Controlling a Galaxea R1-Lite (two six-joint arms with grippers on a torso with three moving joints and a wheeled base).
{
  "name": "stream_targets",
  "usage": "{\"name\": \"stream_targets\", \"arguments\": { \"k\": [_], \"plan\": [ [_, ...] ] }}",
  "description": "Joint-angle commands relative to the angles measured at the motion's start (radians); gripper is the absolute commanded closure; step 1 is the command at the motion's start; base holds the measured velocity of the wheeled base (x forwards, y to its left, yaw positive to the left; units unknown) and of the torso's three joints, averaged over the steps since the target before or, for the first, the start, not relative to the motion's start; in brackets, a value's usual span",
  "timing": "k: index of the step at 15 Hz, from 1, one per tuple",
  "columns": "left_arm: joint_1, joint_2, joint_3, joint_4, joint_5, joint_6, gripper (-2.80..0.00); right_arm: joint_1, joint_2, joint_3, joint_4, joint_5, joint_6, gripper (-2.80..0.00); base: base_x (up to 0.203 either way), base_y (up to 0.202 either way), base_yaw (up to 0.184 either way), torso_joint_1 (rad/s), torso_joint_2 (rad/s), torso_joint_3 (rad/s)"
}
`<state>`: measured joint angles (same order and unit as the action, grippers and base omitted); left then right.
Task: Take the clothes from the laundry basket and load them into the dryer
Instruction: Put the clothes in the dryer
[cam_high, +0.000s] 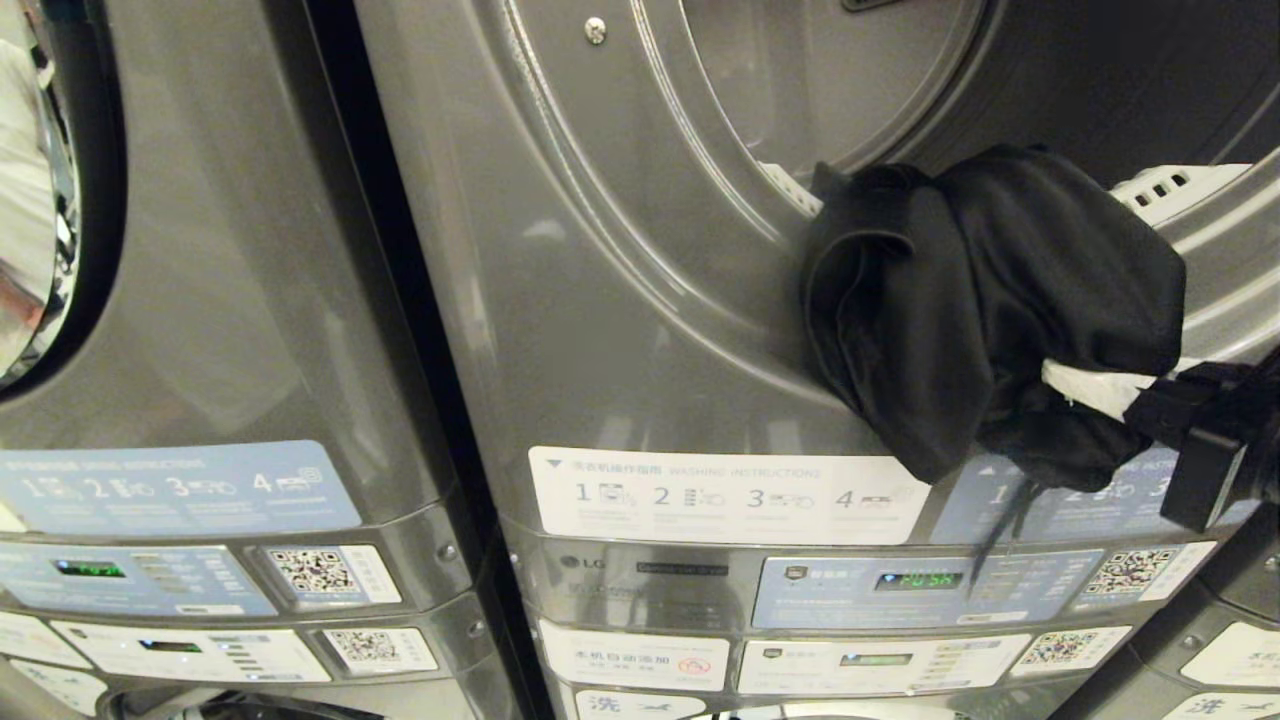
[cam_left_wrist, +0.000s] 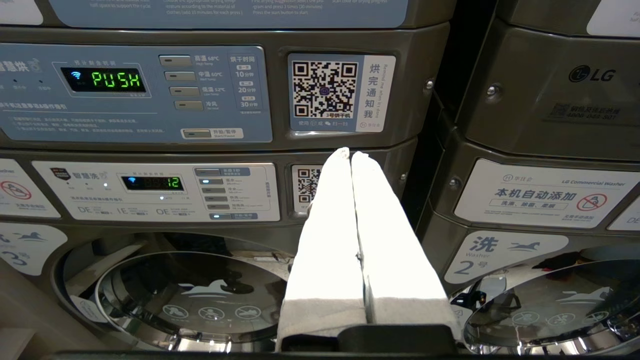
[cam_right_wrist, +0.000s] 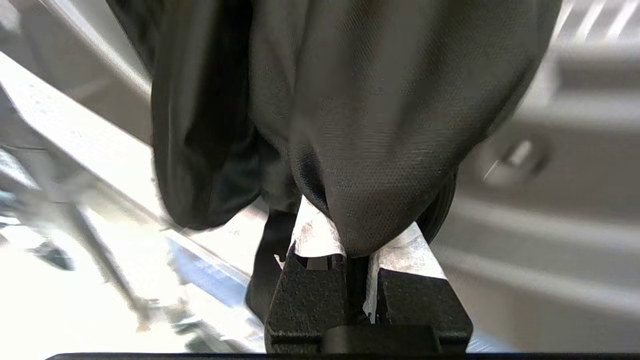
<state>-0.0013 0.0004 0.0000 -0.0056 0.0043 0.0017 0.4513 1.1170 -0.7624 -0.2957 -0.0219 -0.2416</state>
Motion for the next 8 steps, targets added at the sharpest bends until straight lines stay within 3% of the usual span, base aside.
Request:
{"name": "stream_targets", "arguments": {
  "k": [1,5,8],
  "plan": [
    [0.0,0.0,0.0,-0.001,0.0,0.0,0.0,0.0,0.004,-0.047,-0.003,0.001,-0.05,0.0,0.0,0.0,0.0,0.0,0.0,0.0],
    [0.0,-0.001,0.0,-0.001,0.0,0.0,0.0,0.0,0.136,-0.296,-0.037,0.003,-0.065,0.0,0.0,0.0,0.0,0.0,0.0,0.0],
    [0.0,-0.001,0.0,-0.001,0.0,0.0,0.0,-0.02,0.368,-0.449,-0.203,-0.018,-0.091,0.0,0.0,0.0,0.0,0.0,0.0,0.0]
  ]
}}
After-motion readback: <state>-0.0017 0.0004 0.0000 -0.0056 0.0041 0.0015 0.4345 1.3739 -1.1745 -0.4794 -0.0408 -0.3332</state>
